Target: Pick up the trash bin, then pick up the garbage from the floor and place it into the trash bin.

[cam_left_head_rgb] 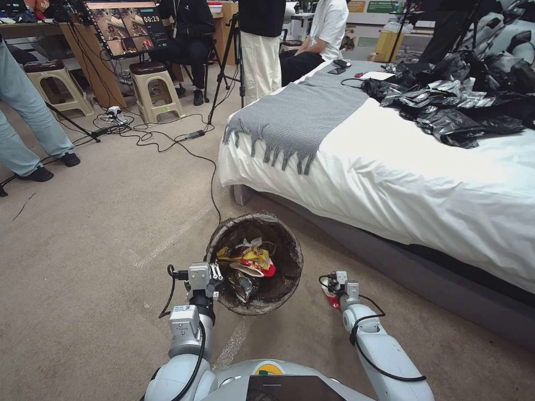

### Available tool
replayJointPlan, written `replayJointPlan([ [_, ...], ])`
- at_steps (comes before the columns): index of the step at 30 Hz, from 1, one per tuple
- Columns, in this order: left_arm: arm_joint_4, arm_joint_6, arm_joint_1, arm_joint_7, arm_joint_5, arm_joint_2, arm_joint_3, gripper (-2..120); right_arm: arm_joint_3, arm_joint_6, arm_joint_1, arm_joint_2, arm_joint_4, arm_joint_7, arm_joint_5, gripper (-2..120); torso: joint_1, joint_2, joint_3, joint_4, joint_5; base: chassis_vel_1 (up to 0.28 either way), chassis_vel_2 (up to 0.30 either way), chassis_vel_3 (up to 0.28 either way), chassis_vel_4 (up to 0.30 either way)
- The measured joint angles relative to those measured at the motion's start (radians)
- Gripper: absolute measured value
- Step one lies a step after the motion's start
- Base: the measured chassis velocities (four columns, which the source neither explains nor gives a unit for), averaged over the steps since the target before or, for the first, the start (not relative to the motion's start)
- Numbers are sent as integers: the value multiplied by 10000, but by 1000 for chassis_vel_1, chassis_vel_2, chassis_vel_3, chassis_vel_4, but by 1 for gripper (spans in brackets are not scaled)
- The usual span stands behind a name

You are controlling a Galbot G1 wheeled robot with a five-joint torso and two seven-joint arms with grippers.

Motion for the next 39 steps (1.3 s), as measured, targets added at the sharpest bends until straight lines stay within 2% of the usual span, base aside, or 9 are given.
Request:
replayJointPlan([
  [13, 0, 0, 0, 0, 0, 0, 0, 0, -24, 340, -13, -58, 245, 44, -304, 7, 0, -1, 1, 1, 3, 0, 0, 0, 0],
  [17, 0, 0, -1, 0, 0, 0, 1, 0, -88, 773, -353, -240, 1610, 42, 163, 3, 0, -1, 1, -1, 1, 0, 0, 0, 0],
  [19, 0, 0, 0, 0, 0, 0, 0, 0, -128, 1923, -762, -404, 3296, -408, 775, 0, 0, -1, 1, -1, 0, 0, 0, 0, 0],
  [20, 0, 0, 0, 0, 0, 0, 0, 0, -128, 1923, -762, -404, 3296, -408, 775, 0, 0, -1, 1, -1, 0, 0, 0, 0, 0],
  [22, 0, 0, 0, 0, 0, 0, 1, 0, -146, 2942, -1054, -520, 5038, -1560, 1417, 0, 0, -1, 1, 0, 0, 0, 0, 0, 0],
  [23, 0, 0, 0, 0, 0, 0, 1, 0, -146, 2942, -1054, -520, 5038, -1560, 1417, 0, 0, -1, 1, 0, 0, 0, 0, 0, 0],
  [26, 0, 0, 0, 0, 0, 0, 1, 0, -340, 3492, -1329, -786, 7805, -3079, 2182, 0, 0, -1, 0, 2, -1, 0, 0, 0, 0],
  [34, 0, 0, 0, 0, 0, 0, 0, 0, -1395, 3566, -1576, -1812, 10404, -4339, 2627, 0, 0, 0, 0, -1, -1, 0, 0, 0, 0],
  [39, 0, 0, 0, 0, 0, 0, 1, 0, -2422, 3455, -1566, -2298, 10479, -4386, 2311, 0, 0, -1, -1, 1, -1, 0, 0, 0, 0],
])
